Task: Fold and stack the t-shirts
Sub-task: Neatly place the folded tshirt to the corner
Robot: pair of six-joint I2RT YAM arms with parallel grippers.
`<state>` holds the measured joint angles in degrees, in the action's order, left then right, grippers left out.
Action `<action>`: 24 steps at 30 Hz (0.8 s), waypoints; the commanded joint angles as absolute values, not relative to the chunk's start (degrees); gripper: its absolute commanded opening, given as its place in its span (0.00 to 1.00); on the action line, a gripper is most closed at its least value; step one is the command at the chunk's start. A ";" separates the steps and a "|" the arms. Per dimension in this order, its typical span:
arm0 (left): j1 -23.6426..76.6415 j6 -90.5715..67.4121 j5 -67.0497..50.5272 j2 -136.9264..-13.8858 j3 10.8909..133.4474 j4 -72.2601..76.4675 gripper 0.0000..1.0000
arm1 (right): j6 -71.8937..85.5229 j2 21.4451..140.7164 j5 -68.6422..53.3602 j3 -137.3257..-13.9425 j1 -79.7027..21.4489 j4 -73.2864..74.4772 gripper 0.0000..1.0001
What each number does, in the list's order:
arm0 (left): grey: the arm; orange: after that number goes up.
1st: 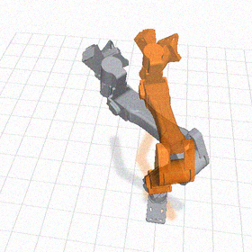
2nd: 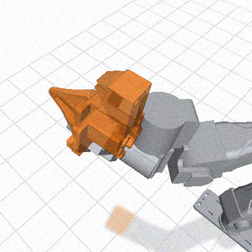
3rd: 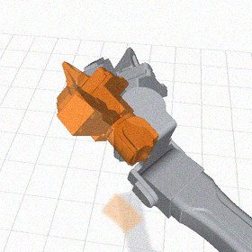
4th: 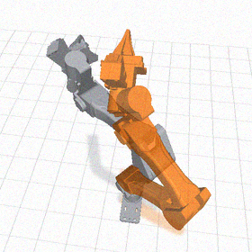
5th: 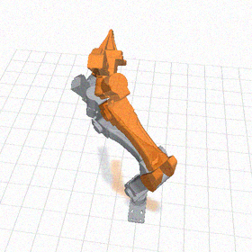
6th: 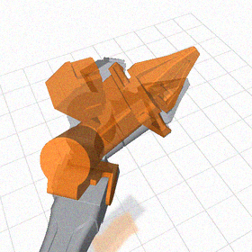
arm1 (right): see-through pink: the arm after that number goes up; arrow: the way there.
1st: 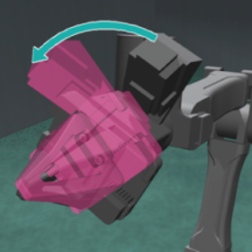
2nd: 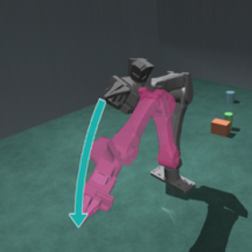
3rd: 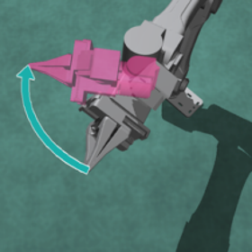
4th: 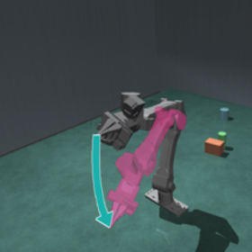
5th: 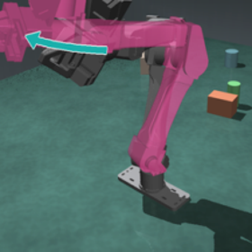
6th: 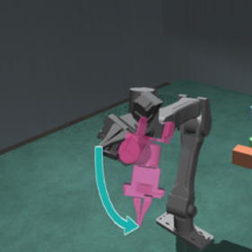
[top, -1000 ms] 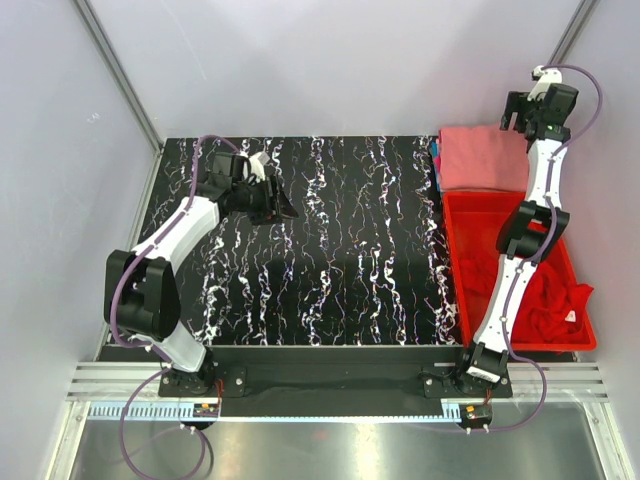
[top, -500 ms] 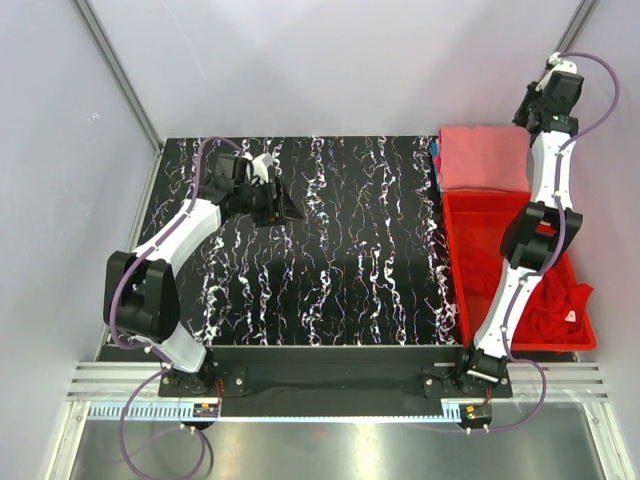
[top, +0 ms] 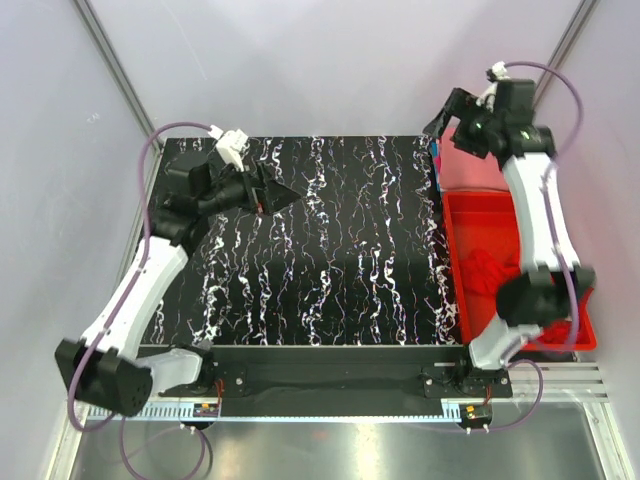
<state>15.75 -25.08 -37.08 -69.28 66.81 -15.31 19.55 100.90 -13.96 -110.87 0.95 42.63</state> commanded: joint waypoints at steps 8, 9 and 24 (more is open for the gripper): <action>16.26 -22.68 -31.29 -53.97 66.54 -21.26 0.99 | 30.41 57.09 -28.82 -84.48 1.41 43.95 1.00; 16.26 -22.59 -31.46 -53.09 66.01 -22.84 0.99 | 30.15 54.78 -28.92 -82.29 1.41 44.03 1.00; 16.26 -25.05 -36.03 -39.20 57.48 -21.36 0.99 | 31.11 41.75 -22.33 -75.94 1.41 51.33 1.00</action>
